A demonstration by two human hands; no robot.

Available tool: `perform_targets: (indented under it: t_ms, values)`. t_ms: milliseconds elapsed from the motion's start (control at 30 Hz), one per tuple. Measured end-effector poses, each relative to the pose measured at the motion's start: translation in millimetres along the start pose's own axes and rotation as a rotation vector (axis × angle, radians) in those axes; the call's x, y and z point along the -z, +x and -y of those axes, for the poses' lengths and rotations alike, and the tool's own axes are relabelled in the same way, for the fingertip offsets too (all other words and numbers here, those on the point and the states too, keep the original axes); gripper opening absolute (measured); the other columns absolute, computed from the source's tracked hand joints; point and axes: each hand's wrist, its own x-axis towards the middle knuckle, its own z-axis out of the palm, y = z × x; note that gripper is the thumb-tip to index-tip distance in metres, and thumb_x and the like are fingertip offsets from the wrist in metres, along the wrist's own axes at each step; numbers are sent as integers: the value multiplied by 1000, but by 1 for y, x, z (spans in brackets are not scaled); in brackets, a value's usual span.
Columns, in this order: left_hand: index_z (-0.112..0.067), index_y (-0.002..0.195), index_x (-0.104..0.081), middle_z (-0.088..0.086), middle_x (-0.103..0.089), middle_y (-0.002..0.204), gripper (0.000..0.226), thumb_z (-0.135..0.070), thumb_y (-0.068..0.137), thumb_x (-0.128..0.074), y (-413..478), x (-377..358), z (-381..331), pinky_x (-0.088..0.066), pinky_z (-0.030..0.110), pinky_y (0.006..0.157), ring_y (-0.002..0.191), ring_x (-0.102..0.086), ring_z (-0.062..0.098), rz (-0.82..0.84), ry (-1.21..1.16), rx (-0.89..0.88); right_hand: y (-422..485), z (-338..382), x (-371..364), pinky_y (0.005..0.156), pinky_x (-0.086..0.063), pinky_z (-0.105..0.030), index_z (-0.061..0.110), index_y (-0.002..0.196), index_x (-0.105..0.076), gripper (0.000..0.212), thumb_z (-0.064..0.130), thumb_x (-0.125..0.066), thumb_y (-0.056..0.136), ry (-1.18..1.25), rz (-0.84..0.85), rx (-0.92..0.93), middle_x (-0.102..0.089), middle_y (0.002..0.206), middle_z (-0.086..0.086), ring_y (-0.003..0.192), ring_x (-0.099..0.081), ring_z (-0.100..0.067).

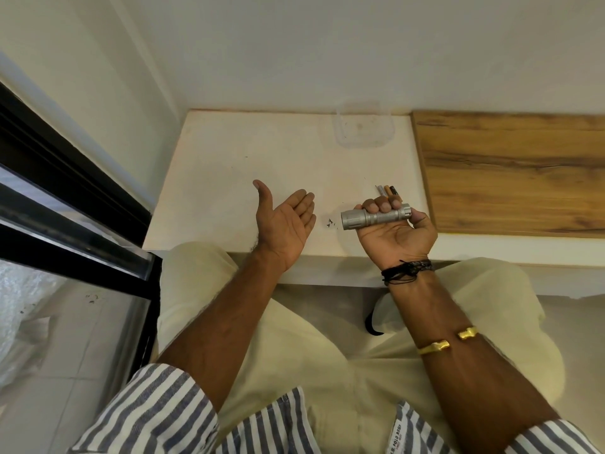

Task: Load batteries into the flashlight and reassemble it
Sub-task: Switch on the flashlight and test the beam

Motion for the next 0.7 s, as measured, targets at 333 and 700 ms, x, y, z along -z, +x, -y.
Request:
perform_targets:
  t_ms: [333,700]
  values:
    - [-8,154,-24,12,-24,162,112,-90,78,-25,1,1,-2,-8,43,124,151,-18,25,45,-44,27,-2,0,1,87,-39,-37,10,76,-52,18,27,-48,70,-22,39,-9,-47,73,-4,69,-46,-23]
    - [-6,153,-26,14,-29,160,108,-87,82,-19,0,0,-1,-17,45,123,149,-25,30,4,-15,3,0,1,2,82,-44,-35,10,78,-52,19,27,-49,73,-1,53,-18,-47,74,-5,68,-47,-23]
